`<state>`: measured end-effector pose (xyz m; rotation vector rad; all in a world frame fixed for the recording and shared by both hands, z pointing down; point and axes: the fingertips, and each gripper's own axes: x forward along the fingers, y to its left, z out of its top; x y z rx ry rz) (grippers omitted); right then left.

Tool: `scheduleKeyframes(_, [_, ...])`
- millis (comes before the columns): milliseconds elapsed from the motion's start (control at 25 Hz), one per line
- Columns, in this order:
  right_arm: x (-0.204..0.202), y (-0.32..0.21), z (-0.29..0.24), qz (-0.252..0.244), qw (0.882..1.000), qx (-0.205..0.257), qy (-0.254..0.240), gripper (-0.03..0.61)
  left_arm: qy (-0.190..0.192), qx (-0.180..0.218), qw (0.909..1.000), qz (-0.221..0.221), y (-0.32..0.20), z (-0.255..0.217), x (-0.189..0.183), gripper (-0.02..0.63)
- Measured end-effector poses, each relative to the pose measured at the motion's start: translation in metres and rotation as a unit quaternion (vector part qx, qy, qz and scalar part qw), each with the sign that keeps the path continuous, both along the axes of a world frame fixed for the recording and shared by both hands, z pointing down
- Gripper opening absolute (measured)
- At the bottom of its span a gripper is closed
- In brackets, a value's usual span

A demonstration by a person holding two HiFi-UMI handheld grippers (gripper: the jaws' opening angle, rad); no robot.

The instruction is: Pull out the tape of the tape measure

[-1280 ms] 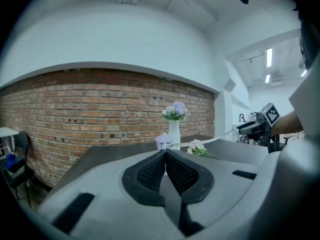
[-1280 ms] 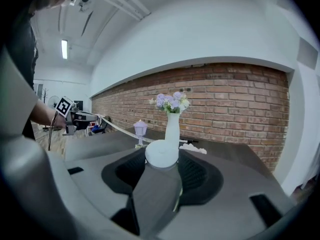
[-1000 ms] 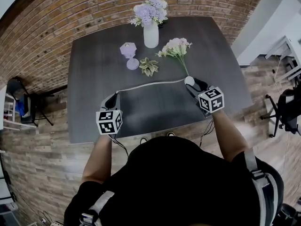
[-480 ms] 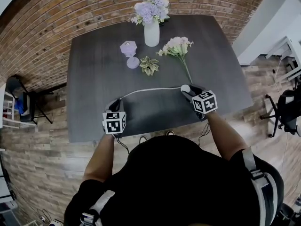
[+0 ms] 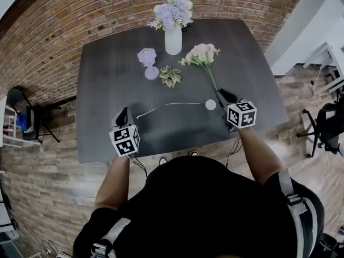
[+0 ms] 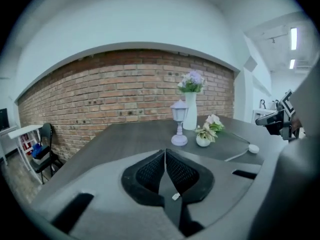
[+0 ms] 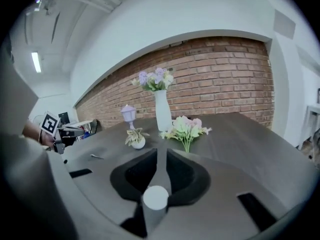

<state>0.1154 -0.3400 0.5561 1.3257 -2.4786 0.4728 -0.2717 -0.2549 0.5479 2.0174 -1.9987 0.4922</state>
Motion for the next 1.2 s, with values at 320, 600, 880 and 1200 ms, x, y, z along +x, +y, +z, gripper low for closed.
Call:
scheduleKeyframes(320, [-0.007, -0.009, -0.057, 0.001, 0.998, 0.059, -0.038, -0.003, 0.040, 0.087, 0.9944, 0.044, -0.021, -0.072, 0.029, 0.009])
scheduleKeyframes(600, [0.000, -0.009, -0.080, 0.009, 0.996, 0.079, -0.047, -0.005, 0.057, 0.112, 0.9908, 0.051, -0.024, -0.098, 0.026, 0.008])
scheduleKeyframes(880, [0.010, -0.007, -0.087, 0.040, 0.994, 0.089, -0.044, -0.005, 0.067, 0.115, 0.9895, 0.057, -0.023, -0.099, 0.024, 0.008])
scheduleKeyframes(1200, [0.011, -0.005, -0.090, 0.036, 0.994, 0.092, -0.045, -0.005, 0.068, 0.115, 0.9894, 0.057, -0.024, -0.098, 0.026, 0.008])
